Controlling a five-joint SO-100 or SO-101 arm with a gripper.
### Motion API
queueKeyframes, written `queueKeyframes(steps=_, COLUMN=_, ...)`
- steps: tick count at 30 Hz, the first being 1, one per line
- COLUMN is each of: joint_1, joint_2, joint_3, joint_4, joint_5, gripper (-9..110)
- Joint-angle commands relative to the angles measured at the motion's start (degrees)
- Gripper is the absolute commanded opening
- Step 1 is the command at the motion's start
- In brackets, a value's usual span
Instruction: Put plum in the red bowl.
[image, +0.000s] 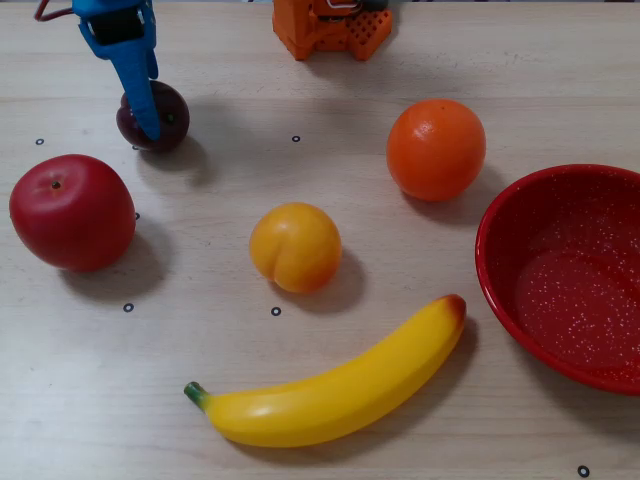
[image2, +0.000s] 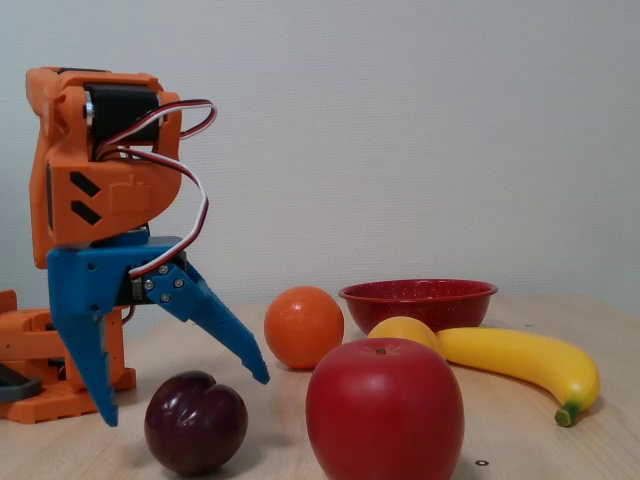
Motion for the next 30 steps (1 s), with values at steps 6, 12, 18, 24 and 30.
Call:
queueKeyframes(steps=6, joint_1=-1.3, joint_2=0.8, joint_3=-2.2, joint_4=-3.2, joint_5=-1.0, gripper=47)
queueKeyframes(steps=12, joint_1=-1.9, joint_2=-1.1, joint_3=-2.3, joint_4=-3.9, joint_5=-1.4, gripper=47)
queueKeyframes(steps=18, joint_1=-3.4, joint_2=-2.7, joint_3=-2.5, joint_4=-5.3, joint_5=0.0, gripper=47)
queueKeyframes(steps=24, joint_1=-4.4, joint_2=-4.3, joint_3=-3.0, joint_4=-6.7, joint_5=0.4, gripper=47)
queueKeyframes(steps=30, joint_1=-4.2, joint_2=-5.2, joint_3=-3.4, joint_4=-7.6, joint_5=-0.3, gripper=46)
